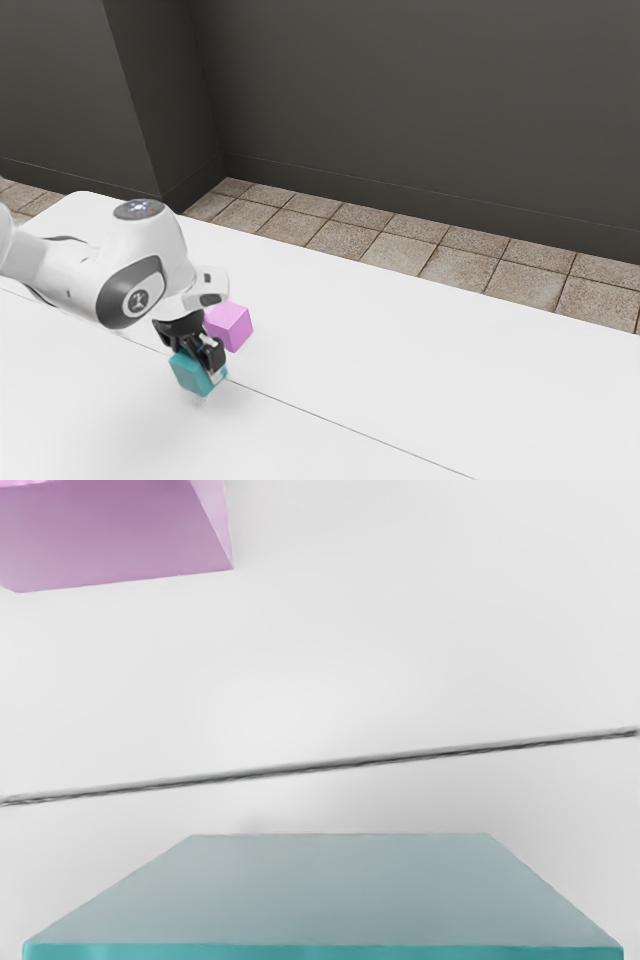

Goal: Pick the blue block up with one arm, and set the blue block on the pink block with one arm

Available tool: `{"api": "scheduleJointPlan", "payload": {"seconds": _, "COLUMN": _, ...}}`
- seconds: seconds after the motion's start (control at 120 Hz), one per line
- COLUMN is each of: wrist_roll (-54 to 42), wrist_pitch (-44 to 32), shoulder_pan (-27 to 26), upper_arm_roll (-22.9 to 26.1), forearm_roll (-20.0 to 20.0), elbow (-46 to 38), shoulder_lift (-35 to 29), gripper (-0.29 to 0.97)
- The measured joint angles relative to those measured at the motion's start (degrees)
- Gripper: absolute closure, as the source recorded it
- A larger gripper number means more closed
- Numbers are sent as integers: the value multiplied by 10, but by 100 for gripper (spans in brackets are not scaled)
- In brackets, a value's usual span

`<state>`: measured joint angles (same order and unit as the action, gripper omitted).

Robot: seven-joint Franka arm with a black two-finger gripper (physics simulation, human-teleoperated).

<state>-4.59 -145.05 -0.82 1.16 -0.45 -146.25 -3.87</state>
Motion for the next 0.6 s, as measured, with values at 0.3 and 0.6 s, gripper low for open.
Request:
{"api": "scheduleJointPlan", "payload": {"seconds": 0.3, "wrist_roll": -16, "wrist_pitch": 88, "shoulder_pan": 2, "upper_arm_roll": -37, "forearm_roll": 0, "elbow": 122, "shoulder_lift": 35, "gripper": 29}}
{"api": "scheduleJointPlan", "payload": {"seconds": 0.6, "wrist_roll": -40, "wrist_pitch": 211, "shoulder_pan": 7, "upper_arm_roll": -69, "forearm_roll": -1, "elbow": 287, "shoulder_lift": 149, "gripper": 30}}
